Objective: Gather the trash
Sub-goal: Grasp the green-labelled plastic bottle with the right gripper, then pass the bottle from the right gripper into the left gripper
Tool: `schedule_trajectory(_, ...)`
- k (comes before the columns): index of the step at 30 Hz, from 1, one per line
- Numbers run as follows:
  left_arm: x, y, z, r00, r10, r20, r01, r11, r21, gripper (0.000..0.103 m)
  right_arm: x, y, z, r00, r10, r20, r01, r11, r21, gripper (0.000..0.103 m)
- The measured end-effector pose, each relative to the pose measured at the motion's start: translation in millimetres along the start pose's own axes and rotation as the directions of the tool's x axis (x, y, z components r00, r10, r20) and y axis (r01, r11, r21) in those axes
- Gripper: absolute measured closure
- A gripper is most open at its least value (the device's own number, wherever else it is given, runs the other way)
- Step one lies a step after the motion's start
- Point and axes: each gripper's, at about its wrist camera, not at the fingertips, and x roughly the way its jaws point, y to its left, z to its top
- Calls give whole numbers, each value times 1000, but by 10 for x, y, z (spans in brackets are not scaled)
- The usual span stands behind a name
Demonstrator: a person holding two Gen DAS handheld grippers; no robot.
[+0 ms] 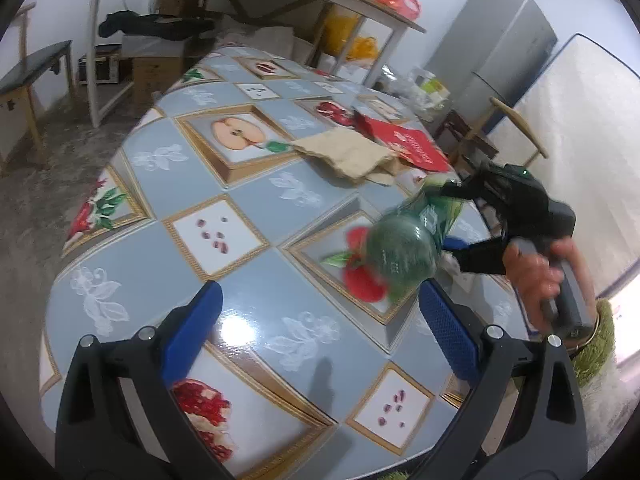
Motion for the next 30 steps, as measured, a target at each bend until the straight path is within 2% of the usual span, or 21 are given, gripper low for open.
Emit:
schedule_trajectory(5,52,-151,-33,994,-94,-51,95,995,17,8,-52,-61,-339,988,-34,-154,17,994,-110,39)
schedule_trajectory(9,181,-285,-50,972,-201,-118,200,980,-20,8,-82,-60,-524,970,-66,-233,25,984,-177,38)
schedule_trajectory(11,250,-340,-56,960,-241,-144,238,970,-42,8,-146,-51,-569,970,-97,-222,49,976,-213,37)
schedule_trajectory(13,317,-408,-56,951,-259,-167,255,966,-48,8,-287,-53,-588,979,-104,-175,60,969,-238,29)
schedule_trajectory(17,484,-560,5,935,-287,-208,283,958,-50,8,-577,-134,-589,993,-87,-80,65,968,-244,28)
schedule_trajectory(21,683,-729,80,922,-296,-249,297,954,-35,8,-790,-327,-526,998,-57,-1,56,980,-190,28)
schedule_trajectory(27,962,-1087,63,880,-320,-352,346,938,12,9,-954,-591,-460,997,70,43,-66,994,-87,32)
schedule_trajectory(30,1007,-1163,39,871,-322,-371,357,934,28,9,-857,-612,-443,984,180,-16,-180,982,-49,36)
